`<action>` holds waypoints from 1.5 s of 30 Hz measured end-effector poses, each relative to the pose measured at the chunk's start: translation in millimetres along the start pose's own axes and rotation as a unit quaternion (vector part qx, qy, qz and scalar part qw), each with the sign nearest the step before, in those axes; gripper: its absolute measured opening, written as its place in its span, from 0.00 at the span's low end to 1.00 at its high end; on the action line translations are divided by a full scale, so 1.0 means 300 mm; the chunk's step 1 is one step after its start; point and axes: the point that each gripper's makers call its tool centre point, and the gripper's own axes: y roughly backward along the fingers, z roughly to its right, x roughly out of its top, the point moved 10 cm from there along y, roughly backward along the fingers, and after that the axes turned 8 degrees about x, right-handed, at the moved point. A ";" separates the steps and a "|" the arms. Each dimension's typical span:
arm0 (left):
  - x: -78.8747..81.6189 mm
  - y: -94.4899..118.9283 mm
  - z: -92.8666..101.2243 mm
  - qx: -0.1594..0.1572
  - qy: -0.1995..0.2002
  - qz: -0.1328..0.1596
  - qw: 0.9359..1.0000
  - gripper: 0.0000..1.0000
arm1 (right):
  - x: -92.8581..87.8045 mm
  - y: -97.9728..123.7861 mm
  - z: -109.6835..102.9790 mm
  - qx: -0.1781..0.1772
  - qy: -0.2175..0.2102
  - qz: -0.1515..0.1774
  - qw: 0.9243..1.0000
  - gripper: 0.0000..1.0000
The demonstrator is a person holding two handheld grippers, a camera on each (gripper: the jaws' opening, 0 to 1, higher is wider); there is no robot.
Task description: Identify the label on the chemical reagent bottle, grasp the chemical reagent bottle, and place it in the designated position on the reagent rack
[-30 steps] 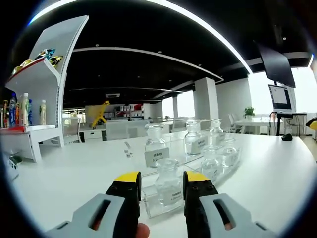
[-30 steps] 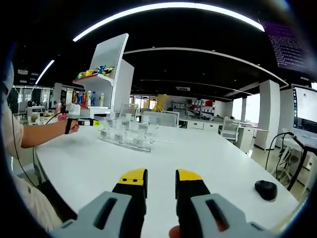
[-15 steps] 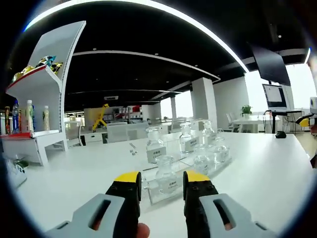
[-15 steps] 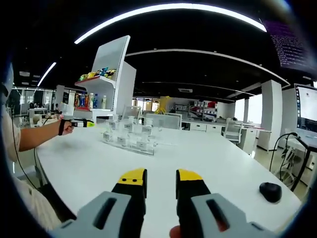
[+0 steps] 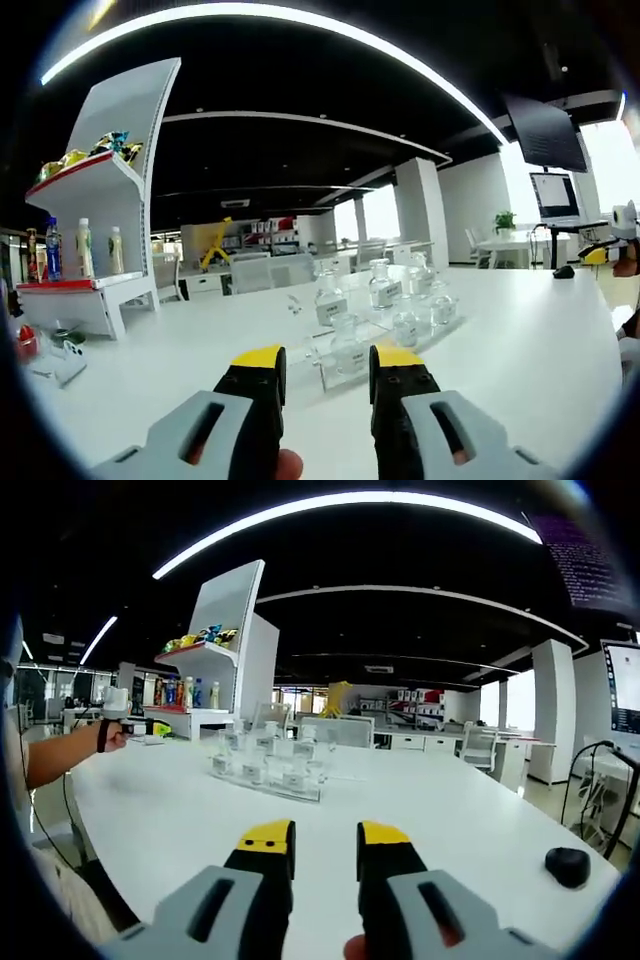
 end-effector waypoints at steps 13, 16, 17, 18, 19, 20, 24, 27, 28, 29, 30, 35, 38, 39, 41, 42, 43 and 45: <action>0.027 0.182 0.018 0.028 -0.025 0.024 0.999 0.33 | 0.007 -0.022 0.023 -0.002 0.007 0.007 1.000 0.25; 0.022 0.224 0.024 0.037 -0.022 0.031 0.999 0.33 | 0.012 -0.028 0.027 0.000 0.011 0.010 1.000 0.25; 0.021 0.235 0.027 0.039 -0.020 0.032 0.999 0.33 | 0.013 -0.030 0.027 0.000 0.012 0.010 1.000 0.25; 0.021 0.248 0.030 0.040 -0.020 0.035 0.998 0.33 | 0.014 -0.033 0.027 0.000 0.013 0.010 1.000 0.25; 0.021 0.260 0.035 0.040 -0.021 0.038 0.998 0.33 | 0.017 -0.036 0.028 0.001 0.014 0.011 1.000 0.25; 0.020 0.268 0.038 0.040 -0.021 0.039 0.998 0.33 | 0.018 -0.037 0.027 0.002 0.014 0.012 1.000 0.25; 0.012 0.321 0.048 0.036 -0.027 0.031 0.999 0.33 | 0.040 -0.044 0.017 0.006 0.013 0.022 1.000 0.25; 0.018 0.360 0.043 0.045 -0.031 0.034 0.998 0.33 | 0.043 -0.051 0.013 0.006 0.011 0.025 1.000 0.25; 0.019 0.373 0.042 0.049 -0.033 0.034 0.998 0.33 | 0.044 -0.053 0.010 0.007 0.009 0.027 1.000 0.25; 0.019 0.383 0.040 0.050 -0.033 0.034 0.998 0.33 | 0.046 -0.055 0.007 0.008 0.008 0.029 1.000 0.25; 0.019 0.390 0.040 0.051 -0.033 0.034 0.998 0.33 | 0.047 -0.056 0.004 0.008 0.007 0.030 1.000 0.25; 0.024 0.437 0.036 0.062 -0.045 0.033 0.997 0.33 | 0.064 -0.056 -0.014 0.013 0.010 0.035 0.999 0.25; 0.032 0.455 0.029 0.067 -0.045 0.040 0.996 0.33 | 0.074 -0.049 -0.013 0.011 0.010 0.040 0.999 0.25; 0.033 0.460 0.027 0.069 -0.046 0.041 0.996 0.33 | 0.076 -0.046 -0.010 0.011 0.009 0.042 0.999 0.25; 0.032 0.465 0.024 0.069 -0.044 0.041 0.996 0.33 | 0.078 -0.040 -0.009 0.008 0.011 0.041 0.999 0.25; 0.030 0.466 0.023 0.069 -0.041 0.042 0.996 0.33 | 0.079 -0.037 -0.010 0.008 0.013 0.041 0.999 0.25; 0.029 0.467 0.022 0.070 -0.040 0.041 0.996 0.33 | 0.081 -0.032 -0.010 0.008 0.014 0.040 0.999 0.25; 0.029 0.469 0.019 0.070 -0.039 0.041 0.996 0.33 | 0.082 -0.021 -0.009 0.007 0.017 0.040 0.999 0.25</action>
